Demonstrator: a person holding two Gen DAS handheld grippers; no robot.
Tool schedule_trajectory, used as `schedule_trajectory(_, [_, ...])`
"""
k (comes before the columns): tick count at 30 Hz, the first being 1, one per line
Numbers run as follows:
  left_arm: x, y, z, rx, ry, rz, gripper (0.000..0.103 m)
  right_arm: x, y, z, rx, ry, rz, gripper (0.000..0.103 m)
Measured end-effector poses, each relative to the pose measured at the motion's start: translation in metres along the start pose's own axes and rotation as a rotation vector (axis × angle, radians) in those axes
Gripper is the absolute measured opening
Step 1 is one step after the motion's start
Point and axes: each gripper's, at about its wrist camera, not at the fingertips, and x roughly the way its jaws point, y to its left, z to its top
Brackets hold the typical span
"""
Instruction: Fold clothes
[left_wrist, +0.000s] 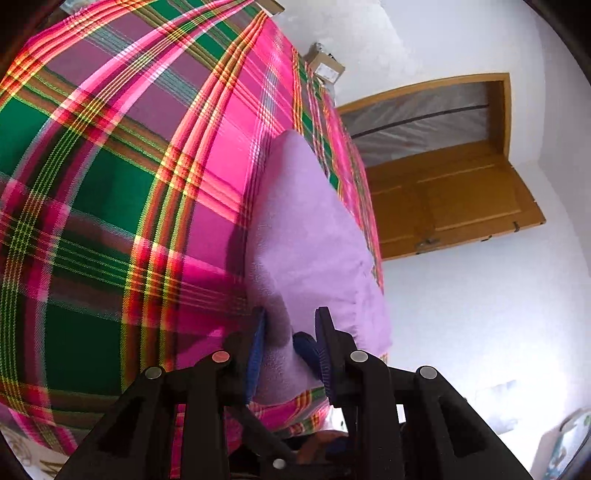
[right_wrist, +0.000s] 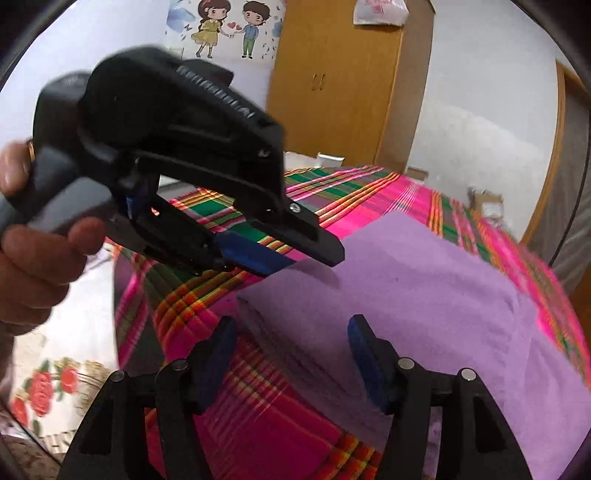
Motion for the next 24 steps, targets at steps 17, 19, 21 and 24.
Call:
schedule_trajectory(17, [0.009,0.005,0.020,-0.006,-0.019,0.058,0.036,0.001,-0.004,0.003,0.043,-0.015,-0.060,0.019])
schedule_trajectory(19, [0.016,0.001,0.026,0.008,-0.007,0.069,0.036,0.000,-0.006,0.004,0.049,-0.020,-0.057,0.014])
schedule_trajectory(21, [0.024,-0.001,0.033,0.015,0.011,0.084,0.036,-0.002,-0.009,0.004,0.057,-0.023,-0.051,0.012])
schedule_trajectory(24, [0.034,-0.004,0.042,0.027,0.032,0.085,0.036,-0.006,-0.012,0.007,0.075,-0.036,-0.035,0.012])
